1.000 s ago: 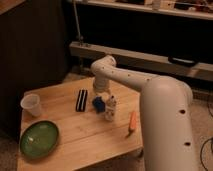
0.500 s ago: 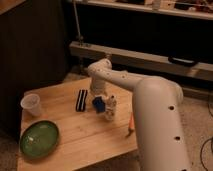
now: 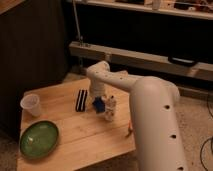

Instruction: Place the white sponge in the ceramic bowl

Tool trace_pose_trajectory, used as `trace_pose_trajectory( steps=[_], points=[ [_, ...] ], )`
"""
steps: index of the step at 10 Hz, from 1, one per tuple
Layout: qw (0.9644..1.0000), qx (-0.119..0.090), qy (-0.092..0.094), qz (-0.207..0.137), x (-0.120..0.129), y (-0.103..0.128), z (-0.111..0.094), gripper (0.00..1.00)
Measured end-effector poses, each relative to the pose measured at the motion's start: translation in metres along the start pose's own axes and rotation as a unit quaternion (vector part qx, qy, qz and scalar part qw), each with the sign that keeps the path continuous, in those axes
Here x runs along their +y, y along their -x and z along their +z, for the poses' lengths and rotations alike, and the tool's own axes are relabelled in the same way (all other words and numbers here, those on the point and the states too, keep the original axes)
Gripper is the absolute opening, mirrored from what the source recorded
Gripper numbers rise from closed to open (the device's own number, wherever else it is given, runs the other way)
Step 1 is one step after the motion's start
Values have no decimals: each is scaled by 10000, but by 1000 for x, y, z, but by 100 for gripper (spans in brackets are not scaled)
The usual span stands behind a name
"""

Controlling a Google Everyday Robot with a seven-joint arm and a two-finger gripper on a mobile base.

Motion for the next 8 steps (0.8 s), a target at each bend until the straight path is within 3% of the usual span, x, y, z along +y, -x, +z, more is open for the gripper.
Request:
trace_pose_trajectory(
  steps=[2, 3, 8],
  points=[
    [10000, -78, -31, 17, -3, 3, 6, 80],
    [9999, -124, -47, 44, -2, 6, 8, 75],
    [9993, -333, -97, 136, -2, 13, 19, 25]
  ],
)
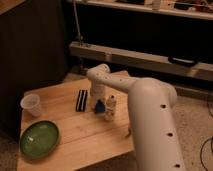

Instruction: Place the white sponge in the ceramic bowl

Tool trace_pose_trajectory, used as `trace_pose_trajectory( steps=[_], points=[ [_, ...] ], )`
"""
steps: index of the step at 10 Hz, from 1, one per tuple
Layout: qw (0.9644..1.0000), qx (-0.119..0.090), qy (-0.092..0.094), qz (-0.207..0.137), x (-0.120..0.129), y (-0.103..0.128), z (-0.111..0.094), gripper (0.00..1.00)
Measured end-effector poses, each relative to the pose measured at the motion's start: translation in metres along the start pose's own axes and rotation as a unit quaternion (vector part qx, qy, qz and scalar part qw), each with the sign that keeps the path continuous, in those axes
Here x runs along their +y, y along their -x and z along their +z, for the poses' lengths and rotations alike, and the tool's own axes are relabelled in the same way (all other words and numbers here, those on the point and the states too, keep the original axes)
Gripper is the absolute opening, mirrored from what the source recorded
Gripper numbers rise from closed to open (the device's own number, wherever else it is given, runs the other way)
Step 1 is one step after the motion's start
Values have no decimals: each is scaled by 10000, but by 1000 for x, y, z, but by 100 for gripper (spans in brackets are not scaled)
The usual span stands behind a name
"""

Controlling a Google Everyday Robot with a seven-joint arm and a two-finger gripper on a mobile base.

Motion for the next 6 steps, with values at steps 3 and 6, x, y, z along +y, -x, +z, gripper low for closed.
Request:
trace_pose_trajectory(
  steps=[3, 6],
  points=[
    [10000, -12, 17, 35, 4, 2, -1, 1],
    [10000, -21, 5, 17, 1, 2, -1, 1]
  ],
)
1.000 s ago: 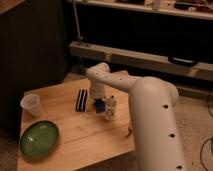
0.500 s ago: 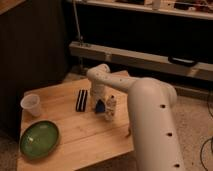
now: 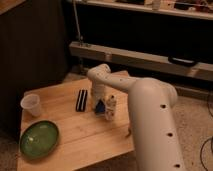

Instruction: Place the white sponge in the ceramic bowl

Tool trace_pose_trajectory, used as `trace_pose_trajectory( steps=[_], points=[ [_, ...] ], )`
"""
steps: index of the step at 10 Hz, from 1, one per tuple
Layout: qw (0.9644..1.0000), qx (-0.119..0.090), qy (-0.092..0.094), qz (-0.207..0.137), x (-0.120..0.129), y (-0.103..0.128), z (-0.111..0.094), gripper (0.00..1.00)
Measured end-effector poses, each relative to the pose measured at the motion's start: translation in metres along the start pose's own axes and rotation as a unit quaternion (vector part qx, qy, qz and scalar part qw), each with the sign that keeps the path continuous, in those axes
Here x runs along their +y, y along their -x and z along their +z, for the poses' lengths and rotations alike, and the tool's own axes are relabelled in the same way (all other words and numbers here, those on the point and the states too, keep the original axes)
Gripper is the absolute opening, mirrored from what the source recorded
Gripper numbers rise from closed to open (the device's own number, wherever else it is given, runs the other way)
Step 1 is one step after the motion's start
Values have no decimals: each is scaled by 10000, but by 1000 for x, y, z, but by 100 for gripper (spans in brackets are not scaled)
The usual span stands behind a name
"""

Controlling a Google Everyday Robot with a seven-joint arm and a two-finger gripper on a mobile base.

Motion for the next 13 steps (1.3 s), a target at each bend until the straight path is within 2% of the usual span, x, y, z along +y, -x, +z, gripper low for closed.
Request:
trace_pose_trajectory(
  steps=[1, 3, 4, 7, 8, 10, 11, 13],
  points=[
    [10000, 5, -21, -22, -5, -2, -2, 1],
    [9997, 169, 122, -110, -5, -15, -21, 1],
    [9992, 309, 160, -194, -16, -29, -43, 1],
    [9974, 622, 209, -300, -28, -48, -111, 1],
    [9954, 833, 130, -453, -47, -62, -146, 1],
    [9930, 974, -59, -663, -78, -75, -177, 1],
    [9908, 1012, -285, -851, -109, -78, -191, 1],
    [9880, 973, -583, -1049, -144, -70, -196, 1]
  ],
)
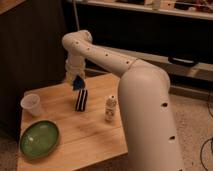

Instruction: Place the white sponge in the ceramic bowl

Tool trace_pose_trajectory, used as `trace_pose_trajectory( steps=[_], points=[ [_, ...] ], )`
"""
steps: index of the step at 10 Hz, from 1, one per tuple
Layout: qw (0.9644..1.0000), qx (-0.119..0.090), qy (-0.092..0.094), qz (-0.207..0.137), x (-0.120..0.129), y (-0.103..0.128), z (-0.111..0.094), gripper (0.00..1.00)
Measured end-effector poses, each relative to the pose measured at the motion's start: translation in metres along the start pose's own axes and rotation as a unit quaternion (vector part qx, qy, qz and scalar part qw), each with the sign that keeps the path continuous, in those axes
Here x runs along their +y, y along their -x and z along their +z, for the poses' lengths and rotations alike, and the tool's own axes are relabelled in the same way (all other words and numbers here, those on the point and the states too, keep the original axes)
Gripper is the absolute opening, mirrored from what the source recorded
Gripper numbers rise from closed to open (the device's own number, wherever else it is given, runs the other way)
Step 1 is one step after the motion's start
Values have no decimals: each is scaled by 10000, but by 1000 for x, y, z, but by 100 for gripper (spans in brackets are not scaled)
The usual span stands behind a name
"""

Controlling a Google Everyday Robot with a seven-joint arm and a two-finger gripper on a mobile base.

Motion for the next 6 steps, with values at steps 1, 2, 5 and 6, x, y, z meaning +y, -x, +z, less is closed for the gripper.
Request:
trace_pose_trajectory(
  steps=[1, 2, 5, 6],
  points=[
    [9997, -10, -211, -108, -27, 0, 4, 1],
    [9987, -55, -463, -223, -61, 2, 7, 1],
    [9937, -233, -1015, -422, -129, 15, 11, 1],
    [9911, -302, -1195, -501, -151, 17, 14, 1]
  ],
)
